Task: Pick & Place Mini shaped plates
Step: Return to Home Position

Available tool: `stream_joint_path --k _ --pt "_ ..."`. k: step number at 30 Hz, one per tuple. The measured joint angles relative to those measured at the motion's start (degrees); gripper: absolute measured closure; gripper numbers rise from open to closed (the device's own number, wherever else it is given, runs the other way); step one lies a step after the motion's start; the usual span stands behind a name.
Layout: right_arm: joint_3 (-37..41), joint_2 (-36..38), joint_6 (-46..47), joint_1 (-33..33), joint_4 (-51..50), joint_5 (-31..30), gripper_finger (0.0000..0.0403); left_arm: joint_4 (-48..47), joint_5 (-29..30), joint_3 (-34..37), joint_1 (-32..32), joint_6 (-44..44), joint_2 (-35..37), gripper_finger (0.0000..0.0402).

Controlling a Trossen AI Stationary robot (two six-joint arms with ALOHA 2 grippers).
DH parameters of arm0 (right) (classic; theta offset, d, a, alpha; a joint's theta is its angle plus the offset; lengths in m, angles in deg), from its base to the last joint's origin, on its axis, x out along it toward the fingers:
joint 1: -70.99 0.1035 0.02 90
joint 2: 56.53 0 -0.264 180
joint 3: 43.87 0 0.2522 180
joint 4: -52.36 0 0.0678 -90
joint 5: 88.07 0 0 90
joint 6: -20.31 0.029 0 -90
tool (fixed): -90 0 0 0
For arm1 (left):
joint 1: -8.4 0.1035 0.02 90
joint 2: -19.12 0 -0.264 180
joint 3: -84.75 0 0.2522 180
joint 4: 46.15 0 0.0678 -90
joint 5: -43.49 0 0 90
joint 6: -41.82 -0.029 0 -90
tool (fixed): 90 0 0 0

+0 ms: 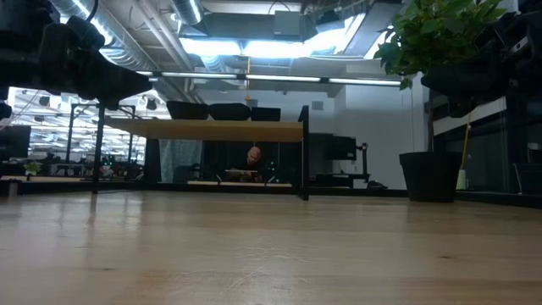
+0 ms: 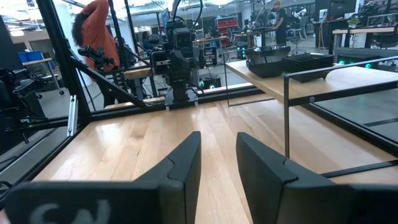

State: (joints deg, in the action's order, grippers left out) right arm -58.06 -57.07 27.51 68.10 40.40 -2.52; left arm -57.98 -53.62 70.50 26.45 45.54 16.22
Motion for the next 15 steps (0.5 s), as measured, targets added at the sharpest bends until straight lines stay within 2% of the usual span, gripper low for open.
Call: stream_joint_path --k 15 --pt "-0.01 0.0 0.0 0.02 0.0 0.0 0.03 0.0 0.0 0.0 -0.01 0.02 0.0 0.03"
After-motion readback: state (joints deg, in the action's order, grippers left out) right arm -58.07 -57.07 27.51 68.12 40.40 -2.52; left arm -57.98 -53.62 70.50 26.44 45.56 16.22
